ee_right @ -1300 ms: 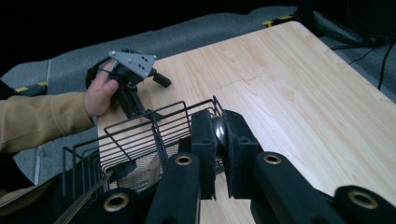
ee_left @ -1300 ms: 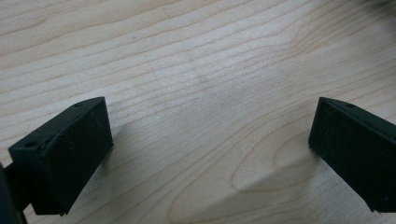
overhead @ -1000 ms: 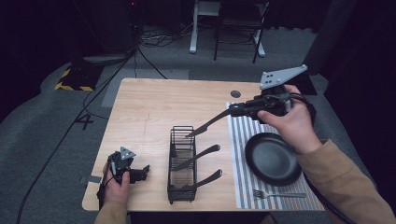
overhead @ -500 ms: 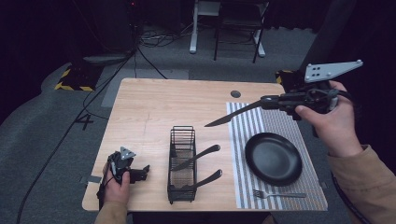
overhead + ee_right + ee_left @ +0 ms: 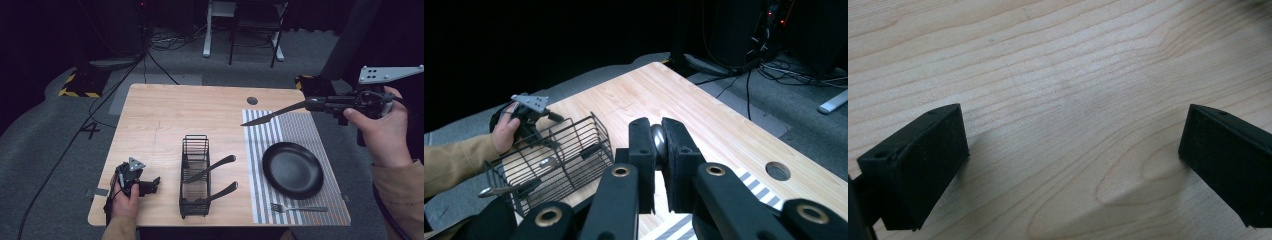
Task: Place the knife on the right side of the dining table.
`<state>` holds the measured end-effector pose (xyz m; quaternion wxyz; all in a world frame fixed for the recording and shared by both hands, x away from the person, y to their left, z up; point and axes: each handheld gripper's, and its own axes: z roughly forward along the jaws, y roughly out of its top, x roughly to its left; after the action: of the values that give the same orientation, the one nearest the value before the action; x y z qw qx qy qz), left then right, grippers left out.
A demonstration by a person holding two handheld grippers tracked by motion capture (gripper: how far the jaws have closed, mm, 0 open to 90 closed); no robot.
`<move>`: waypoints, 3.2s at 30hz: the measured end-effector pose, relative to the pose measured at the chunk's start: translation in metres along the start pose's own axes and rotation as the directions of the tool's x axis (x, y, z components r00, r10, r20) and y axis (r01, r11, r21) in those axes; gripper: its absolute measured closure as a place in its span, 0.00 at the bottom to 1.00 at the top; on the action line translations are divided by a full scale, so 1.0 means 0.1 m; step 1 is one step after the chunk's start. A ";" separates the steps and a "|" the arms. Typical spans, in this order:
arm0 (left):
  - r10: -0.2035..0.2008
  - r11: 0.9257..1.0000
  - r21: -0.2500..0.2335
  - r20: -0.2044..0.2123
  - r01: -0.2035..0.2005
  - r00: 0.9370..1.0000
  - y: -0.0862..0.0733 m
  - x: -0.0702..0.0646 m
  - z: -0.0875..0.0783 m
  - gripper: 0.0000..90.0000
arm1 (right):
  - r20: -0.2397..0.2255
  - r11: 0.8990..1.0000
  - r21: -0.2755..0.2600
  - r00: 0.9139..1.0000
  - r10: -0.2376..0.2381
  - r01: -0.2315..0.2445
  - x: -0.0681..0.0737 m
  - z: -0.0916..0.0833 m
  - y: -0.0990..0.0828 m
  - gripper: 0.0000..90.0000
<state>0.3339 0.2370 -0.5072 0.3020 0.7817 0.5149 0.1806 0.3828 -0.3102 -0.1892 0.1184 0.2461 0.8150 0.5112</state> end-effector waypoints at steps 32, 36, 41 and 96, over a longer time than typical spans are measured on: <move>0.000 1.000 0.000 0.001 0.000 1.000 0.00 0.00 0.00 0.00 | 0.140 0.980 0.083 0.975 0.171 -0.183 -1.02 0.37 -0.83 0.93; -0.001 1.000 0.000 0.001 0.001 1.000 0.00 0.00 0.00 0.00 | 0.150 0.975 0.090 0.970 0.190 -0.205 -1.09 0.44 -0.94 0.93; 0.000 1.000 0.000 -0.001 0.000 1.000 0.00 0.00 0.00 0.00 | 0.167 0.971 0.094 0.965 0.203 -0.221 -1.17 0.49 -1.06 0.93; -0.001 1.000 0.000 0.001 0.001 1.000 0.00 0.00 0.00 0.00 | 0.368 0.909 0.181 0.883 0.292 -0.376 -1.68 0.54 -1.83 0.76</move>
<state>0.3339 0.2369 -0.5072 0.3023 0.7816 0.5150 0.1802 0.4986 -0.4213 -0.3870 0.1320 0.4791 0.7852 0.3696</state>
